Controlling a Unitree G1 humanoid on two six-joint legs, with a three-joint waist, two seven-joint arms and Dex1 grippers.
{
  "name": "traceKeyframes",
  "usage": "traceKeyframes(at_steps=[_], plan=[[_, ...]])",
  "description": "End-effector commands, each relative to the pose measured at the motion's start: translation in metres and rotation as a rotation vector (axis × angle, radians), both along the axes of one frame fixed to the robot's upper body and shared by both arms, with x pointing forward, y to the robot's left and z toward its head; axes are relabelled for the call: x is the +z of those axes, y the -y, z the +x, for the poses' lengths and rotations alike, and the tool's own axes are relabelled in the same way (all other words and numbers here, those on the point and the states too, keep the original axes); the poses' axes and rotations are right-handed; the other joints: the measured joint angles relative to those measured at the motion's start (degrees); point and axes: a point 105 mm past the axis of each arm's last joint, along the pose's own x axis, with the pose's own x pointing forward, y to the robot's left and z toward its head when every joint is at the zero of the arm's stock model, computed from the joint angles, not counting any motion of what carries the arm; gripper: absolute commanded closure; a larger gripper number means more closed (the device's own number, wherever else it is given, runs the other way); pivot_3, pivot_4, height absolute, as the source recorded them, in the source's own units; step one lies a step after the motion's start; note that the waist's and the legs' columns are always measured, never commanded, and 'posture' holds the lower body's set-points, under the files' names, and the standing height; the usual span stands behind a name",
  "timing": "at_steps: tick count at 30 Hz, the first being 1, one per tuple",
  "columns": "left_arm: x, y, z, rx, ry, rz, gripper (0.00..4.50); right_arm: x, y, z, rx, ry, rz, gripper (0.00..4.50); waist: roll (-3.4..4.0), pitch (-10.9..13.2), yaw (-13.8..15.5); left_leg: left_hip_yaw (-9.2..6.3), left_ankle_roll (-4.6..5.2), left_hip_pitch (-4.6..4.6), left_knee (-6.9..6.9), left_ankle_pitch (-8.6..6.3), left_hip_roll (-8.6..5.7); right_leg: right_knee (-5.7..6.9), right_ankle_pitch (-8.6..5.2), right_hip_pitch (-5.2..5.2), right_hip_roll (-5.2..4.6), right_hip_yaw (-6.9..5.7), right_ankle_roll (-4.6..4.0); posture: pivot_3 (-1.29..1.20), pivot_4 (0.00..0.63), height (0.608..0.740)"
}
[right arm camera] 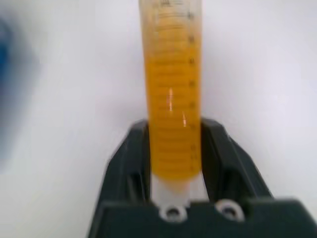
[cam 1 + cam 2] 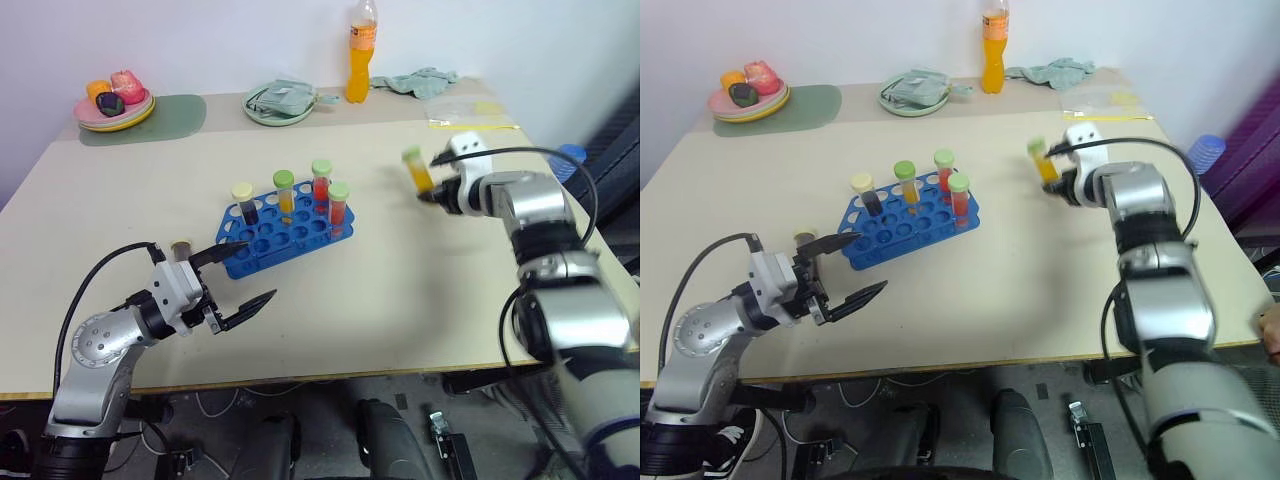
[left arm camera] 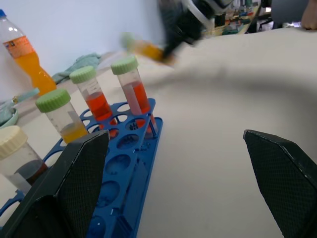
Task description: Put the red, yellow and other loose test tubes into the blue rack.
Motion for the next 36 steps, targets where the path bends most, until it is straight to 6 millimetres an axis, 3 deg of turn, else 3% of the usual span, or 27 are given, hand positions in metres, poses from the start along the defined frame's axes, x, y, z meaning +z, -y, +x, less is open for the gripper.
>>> traceKeyframes(at_steps=[1,3,7,9,11,13,16,24,32,36], plan=[[0.010,-0.004,-0.002,-0.007,0.034,0.023,0.00,0.053,-0.010,-0.041,0.023,0.369,0.245,3.64,-0.03,0.0,0.4,0.00,0.00,-0.01,0.02,0.00,-0.01,0.01,0.00,0.00,-0.01,0.00,0.00,0.00,0.150,0.740],[0.012,-0.006,0.001,-0.010,0.033,0.025,0.00,0.051,-0.027,-0.067,0.011,0.503,0.263,3.64,-0.02,0.0,0.5,-0.12,-0.01,-0.01,0.02,0.01,0.01,0.00,0.00,0.03,0.02,-0.04,0.00,0.00,0.150,0.740],[0.016,-0.010,0.007,-0.021,0.033,0.024,0.00,0.035,-0.073,-0.092,0.063,0.555,0.288,3.64,0.00,0.0,0.0,-0.04,-0.05,0.05,0.08,0.03,-0.02,0.08,0.08,0.04,0.01,0.02,0.01,0.00,0.150,0.740],[0.018,-0.012,0.013,-0.022,0.033,0.026,0.00,0.026,-0.107,-0.109,0.164,0.613,0.218,3.64,0.01,0.0,-0.2,-0.02,-0.09,0.17,0.06,0.05,-0.01,0.12,0.11,0.07,0.04,0.03,-0.03,0.00,0.150,0.740],[0.020,-0.013,0.016,-0.029,0.036,0.029,0.00,0.016,-0.122,-0.115,0.195,0.604,0.242,3.64,0.00,0.0,-0.3,-0.04,-0.10,0.32,-0.01,0.06,0.02,0.12,0.11,0.17,0.09,0.03,-0.04,0.00,0.150,0.740],[0.019,-0.014,0.018,-0.034,0.023,0.033,0.00,0.003,-0.139,-0.121,0.261,0.663,0.128,3.64,0.00,0.0,-0.3,0.01,-0.11,0.44,-0.06,0.06,0.03,0.12,0.10,0.24,0.11,0.06,-0.04,0.00,0.150,0.740],[0.014,-0.019,0.020,-0.017,-0.007,0.040,0.00,-0.018,-0.147,-0.113,0.277,0.636,0.109,3.64,-0.01,0.0,-0.3,0.02,-0.11,0.58,-0.06,0.06,0.02,0.08,0.10,0.40,0.10,0.06,-0.04,0.00,0.150,0.740],[0.000,-0.041,0.012,0.081,-0.049,0.078,0.00,-0.046,-0.186,-0.099,0.348,0.588,0.081,3.64,-0.01,0.0,-0.5,0.01,-0.13,0.61,-0.11,0.07,0.11,0.07,0.10,0.39,0.20,0.08,-0.06,0.00,0.150,0.740],[-0.001,-0.042,0.003,0.107,-0.050,0.077,0.00,-0.076,-0.205,-0.088,0.367,0.510,0.009,3.64,-0.03,0.0,-0.2,0.01,-0.14,0.61,-0.09,0.07,0.18,0.01,0.10,0.46,0.26,0.09,-0.08,0.00,0.150,0.740],[0.001,-0.039,0.002,0.109,-0.046,0.079,0.00,-0.088,-0.204,-0.081,0.341,0.467,-0.008,3.64,-0.03,0.0,-0.3,0.00,-0.14,0.62,-0.10,0.08,0.19,0.03,0.10,0.44,0.29,0.09,-0.08,0.00,0.150,0.740]])
